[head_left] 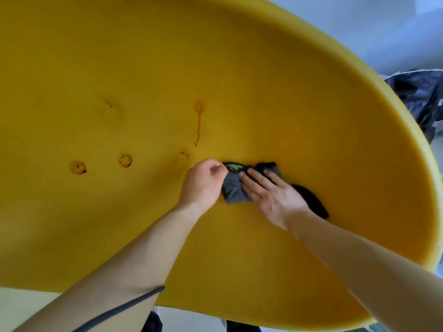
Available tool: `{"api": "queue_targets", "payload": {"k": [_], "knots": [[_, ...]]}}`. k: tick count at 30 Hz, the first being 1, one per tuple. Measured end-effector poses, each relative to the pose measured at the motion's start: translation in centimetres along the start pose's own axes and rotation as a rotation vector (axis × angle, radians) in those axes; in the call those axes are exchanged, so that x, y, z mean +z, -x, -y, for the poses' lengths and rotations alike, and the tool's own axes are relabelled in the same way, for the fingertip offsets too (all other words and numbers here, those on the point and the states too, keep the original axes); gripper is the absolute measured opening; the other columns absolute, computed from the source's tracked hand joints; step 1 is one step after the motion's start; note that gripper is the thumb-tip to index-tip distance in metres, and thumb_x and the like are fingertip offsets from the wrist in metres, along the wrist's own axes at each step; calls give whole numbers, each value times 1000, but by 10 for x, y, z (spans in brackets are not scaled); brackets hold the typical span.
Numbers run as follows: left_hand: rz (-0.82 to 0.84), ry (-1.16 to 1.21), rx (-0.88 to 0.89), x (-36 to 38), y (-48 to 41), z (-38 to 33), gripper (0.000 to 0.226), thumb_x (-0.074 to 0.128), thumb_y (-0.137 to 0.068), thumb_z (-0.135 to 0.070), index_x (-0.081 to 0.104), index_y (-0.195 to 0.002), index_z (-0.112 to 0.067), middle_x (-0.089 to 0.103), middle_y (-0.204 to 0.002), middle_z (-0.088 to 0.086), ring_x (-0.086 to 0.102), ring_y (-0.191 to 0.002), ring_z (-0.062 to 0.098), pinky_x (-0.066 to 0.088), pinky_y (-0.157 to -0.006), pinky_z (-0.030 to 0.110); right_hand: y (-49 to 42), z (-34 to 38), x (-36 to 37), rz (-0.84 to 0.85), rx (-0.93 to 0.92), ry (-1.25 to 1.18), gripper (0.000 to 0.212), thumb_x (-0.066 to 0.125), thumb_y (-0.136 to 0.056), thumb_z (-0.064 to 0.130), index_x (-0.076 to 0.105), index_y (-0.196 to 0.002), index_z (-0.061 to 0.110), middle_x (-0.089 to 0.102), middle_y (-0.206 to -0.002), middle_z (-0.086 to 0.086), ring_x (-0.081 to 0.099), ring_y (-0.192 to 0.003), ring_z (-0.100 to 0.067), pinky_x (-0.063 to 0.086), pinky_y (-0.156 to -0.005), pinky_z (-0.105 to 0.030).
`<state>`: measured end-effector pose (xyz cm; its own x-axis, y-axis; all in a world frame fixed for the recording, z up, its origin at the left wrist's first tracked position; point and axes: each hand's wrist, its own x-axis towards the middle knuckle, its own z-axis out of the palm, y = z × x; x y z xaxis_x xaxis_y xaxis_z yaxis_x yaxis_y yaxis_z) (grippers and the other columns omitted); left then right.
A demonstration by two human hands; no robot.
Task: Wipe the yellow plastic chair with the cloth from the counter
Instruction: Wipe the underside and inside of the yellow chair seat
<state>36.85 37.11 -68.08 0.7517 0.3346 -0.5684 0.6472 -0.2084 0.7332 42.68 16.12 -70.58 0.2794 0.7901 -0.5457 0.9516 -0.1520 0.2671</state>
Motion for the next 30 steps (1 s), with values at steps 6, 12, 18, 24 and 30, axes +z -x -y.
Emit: {"api": "queue_targets", "payload": {"k": [6,12,18,24,30], "knots": [[5,-4,-13,-11,7,14,20,56,-96,-28,65,-77,-26,65,-71,-9,56,-61,15,37,-56,30,-2,-109,-64,-418,221,278,45,39,-104,11,43,-149,2,25,-164,-13,32,-147,-36,21,-120,-56],[-3,15,-12,-12,2,14,17,57,-95,-25,69,-83,-22,66,-72,-10,54,-59,11,36,-56,28,-19,-125,-80,-683,488,161,49,36,-104,12,38,-153,11,28,-163,-9,29,-149,-35,22,-119,-56],[31,-9,-42,-12,2,28,17,56,-94,-26,67,-81,-26,66,-72,-9,59,-69,16,39,-58,30,-15,32,8,-124,38,-146,64,54,-95,22,34,-156,23,17,-166,-6,19,-152,-34,17,-120,-53],[59,72,-132,-55,6,37,30,51,-77,-42,69,-78,-18,65,-64,-5,58,-64,22,51,-66,47,-38,-70,-23,-475,170,51,43,33,-105,10,50,-145,6,22,-163,-17,30,-147,-41,18,-119,-56],[-64,153,-169,-93,-7,63,34,50,-75,-45,70,-76,-18,63,-61,-7,56,-62,18,49,-65,44,-121,-86,-101,-833,618,-134,46,37,-105,7,38,-151,6,28,-161,-21,27,-146,-47,16,-121,-54]]}}
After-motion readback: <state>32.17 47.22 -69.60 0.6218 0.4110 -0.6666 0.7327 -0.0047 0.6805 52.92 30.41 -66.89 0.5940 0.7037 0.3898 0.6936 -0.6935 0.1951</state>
